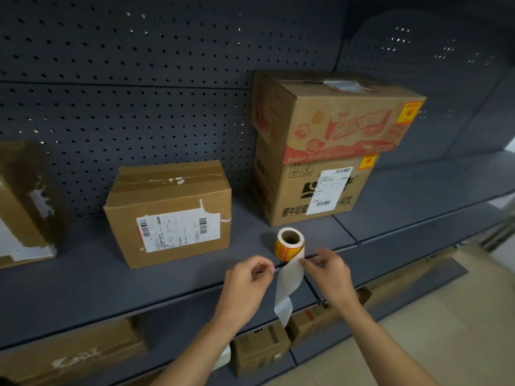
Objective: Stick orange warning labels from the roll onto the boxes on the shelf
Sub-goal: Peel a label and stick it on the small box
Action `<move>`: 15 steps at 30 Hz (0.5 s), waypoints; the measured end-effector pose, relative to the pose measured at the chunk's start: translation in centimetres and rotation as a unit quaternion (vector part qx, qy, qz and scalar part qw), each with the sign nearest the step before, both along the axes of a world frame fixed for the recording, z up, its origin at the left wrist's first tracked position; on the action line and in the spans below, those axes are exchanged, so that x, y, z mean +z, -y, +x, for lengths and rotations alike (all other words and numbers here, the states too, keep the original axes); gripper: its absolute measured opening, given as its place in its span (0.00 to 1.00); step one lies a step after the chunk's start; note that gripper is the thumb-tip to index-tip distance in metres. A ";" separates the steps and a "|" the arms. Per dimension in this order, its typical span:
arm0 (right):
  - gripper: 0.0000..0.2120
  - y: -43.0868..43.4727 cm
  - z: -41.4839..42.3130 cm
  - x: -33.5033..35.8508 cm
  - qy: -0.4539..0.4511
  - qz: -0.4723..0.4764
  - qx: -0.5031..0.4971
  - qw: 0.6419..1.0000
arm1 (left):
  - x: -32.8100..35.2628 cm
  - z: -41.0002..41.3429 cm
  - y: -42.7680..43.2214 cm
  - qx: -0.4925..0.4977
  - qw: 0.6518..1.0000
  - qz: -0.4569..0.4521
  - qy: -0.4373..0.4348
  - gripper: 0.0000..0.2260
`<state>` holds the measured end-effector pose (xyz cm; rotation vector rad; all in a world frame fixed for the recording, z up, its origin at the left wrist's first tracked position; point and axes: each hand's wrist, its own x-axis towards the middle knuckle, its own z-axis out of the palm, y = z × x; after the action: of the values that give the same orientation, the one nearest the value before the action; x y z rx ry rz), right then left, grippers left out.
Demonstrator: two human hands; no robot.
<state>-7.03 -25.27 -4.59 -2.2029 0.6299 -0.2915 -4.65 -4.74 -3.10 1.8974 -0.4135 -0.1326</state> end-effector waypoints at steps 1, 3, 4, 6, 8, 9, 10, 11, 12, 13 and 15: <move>0.16 0.2 0.1 -0.3 -0.003 -0.001 0.003 1.000 | 0.0 0.0 0.6 -0.006 1.000 0.001 -0.003 0.05; 0.11 0.4 0.2 -0.6 -0.005 -0.017 0.017 1.000 | -0.1 0.0 1.6 -0.011 1.000 0.002 -0.013 0.06; 0.09 0.5 0.4 -0.7 -0.004 -0.024 0.027 0.999 | -0.1 0.1 2.0 -0.011 1.000 0.003 -0.017 0.08; 0.08 0.6 0.6 -0.9 -0.002 -0.034 0.042 0.999 | -0.3 0.3 2.7 -0.010 1.000 0.004 -0.020 0.09; 0.08 0.9 0.9 -1.2 0.004 -0.042 0.040 0.998 | -0.4 0.5 3.1 -0.009 1.000 0.011 -0.021 0.08; 0.08 1.0 1.0 -1.2 0.011 -0.045 0.037 0.998 | -0.5 0.6 3.3 -0.007 1.000 0.014 -0.022 0.07; 0.08 1.2 1.1 -1.3 0.021 -0.045 0.033 0.998 | -0.6 0.8 3.4 -0.004 1.000 0.015 -0.023 0.05; 0.07 1.3 1.2 -1.2 0.034 -0.044 0.031 0.998 | -0.6 1.0 3.5 0.000 1.000 0.016 -0.024 0.04; 0.07 1.3 1.3 -1.0 0.048 -0.044 0.029 0.997 | -0.6 1.2 3.5 0.005 1.000 0.017 -0.026 0.04; 0.07 1.3 1.5 -0.7 0.063 -0.046 0.028 0.997 | -0.6 1.5 3.6 0.011 0.999 0.016 -0.027 0.04; 0.08 1.2 1.9 0.1 0.092 -0.055 0.030 0.994 | -0.3 1.9 3.6 0.024 0.999 0.014 -0.022 0.05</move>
<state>-5.13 -26.46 -4.51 -2.2626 0.4545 -0.5009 -2.74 -8.35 -3.39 1.9267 -0.3375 -0.1485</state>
